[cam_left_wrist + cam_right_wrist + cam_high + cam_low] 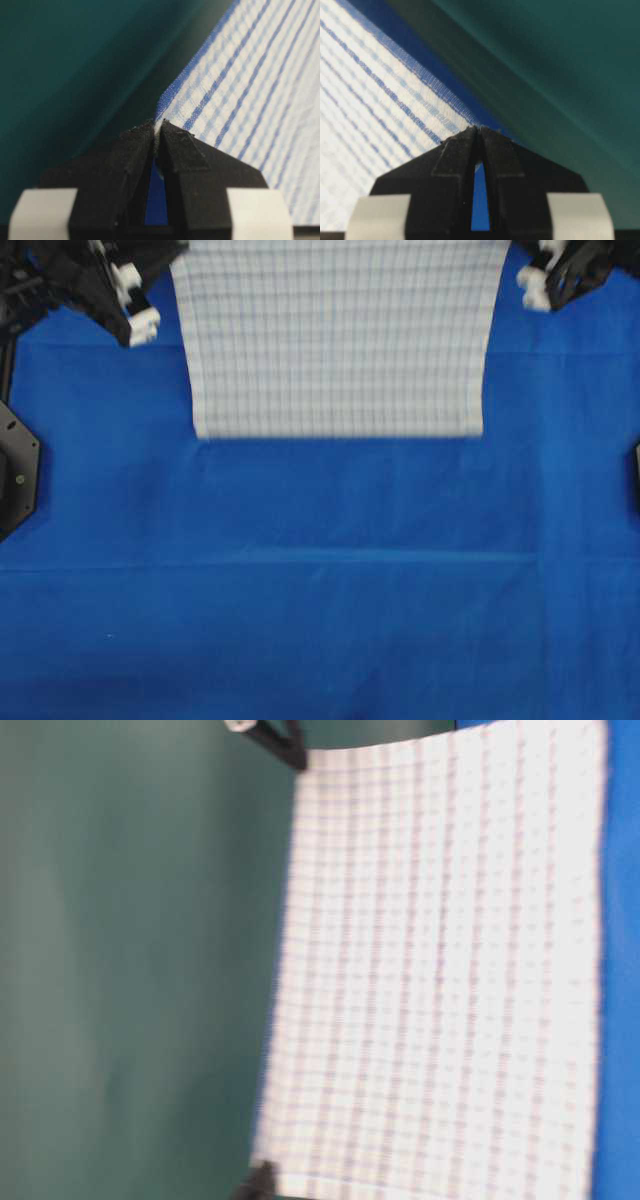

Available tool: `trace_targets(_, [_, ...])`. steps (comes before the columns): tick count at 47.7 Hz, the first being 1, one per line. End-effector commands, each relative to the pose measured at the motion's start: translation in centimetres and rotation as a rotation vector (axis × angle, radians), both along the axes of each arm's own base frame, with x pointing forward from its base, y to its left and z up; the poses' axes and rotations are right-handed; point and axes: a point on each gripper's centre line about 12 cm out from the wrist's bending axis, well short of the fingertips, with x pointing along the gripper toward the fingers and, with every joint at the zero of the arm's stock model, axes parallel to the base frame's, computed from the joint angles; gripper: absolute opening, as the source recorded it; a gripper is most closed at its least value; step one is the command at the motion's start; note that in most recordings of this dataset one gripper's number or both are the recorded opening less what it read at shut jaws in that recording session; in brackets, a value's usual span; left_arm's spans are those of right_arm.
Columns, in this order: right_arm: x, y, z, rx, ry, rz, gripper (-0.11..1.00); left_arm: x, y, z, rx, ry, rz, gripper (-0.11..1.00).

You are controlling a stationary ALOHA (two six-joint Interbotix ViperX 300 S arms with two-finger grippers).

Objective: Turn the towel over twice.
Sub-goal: 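Lift the held corners up and pull them toward the far side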

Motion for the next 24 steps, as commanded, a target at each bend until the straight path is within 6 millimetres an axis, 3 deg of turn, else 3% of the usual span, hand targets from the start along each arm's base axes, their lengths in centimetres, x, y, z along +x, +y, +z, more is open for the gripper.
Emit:
trace_targets(1, [-0.2,-0.7,3.8,-0.073,-0.034,-0.01,0.05,-0.1,0.5,2.6,0.046,-0.065,0.017,0.03])
trace_targets(6, [-0.3,-0.6,6.5,-0.125,-0.046,-0.005,0.05,-0.1,0.6,4.1,0.079,-0.096,0.018,0.03])
trace_targets(14, [-0.8,-0.2,9.3,-0.174,-0.081,-0.008,0.05,-0.1,0.5,6.1,0.128,-0.102,0.014,0.03])
trace_targets(24, [-1.5,0.7,10.6,-0.198,-0.106,-0.005,0.05,-0.1,0.5,6.9,0.119,-0.079,0.01,0.03])
